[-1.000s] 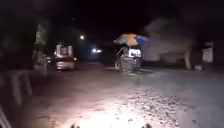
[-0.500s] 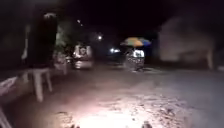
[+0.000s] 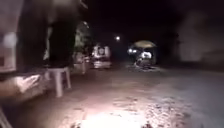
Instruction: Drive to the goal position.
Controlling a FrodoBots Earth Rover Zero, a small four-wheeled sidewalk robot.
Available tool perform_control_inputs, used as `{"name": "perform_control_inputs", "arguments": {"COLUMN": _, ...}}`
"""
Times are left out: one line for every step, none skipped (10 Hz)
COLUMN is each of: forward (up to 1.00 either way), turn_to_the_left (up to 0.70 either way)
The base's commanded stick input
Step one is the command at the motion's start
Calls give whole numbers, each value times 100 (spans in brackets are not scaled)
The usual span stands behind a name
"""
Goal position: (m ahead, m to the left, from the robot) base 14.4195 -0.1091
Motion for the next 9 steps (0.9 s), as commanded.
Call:
{"name": "perform_control_inputs", "arguments": {"forward": 0, "turn_to_the_left": 38}}
{"name": "perform_control_inputs", "arguments": {"forward": 0, "turn_to_the_left": 33}}
{"name": "perform_control_inputs", "arguments": {"forward": 0, "turn_to_the_left": 28}}
{"name": "perform_control_inputs", "arguments": {"forward": 0, "turn_to_the_left": 5}}
{"name": "perform_control_inputs", "arguments": {"forward": 0, "turn_to_the_left": 0}}
{"name": "perform_control_inputs", "arguments": {"forward": 0, "turn_to_the_left": 0}}
{"name": "perform_control_inputs", "arguments": {"forward": 0, "turn_to_the_left": 0}}
{"name": "perform_control_inputs", "arguments": {"forward": 0, "turn_to_the_left": 0}}
{"name": "perform_control_inputs", "arguments": {"forward": 0, "turn_to_the_left": 0}}
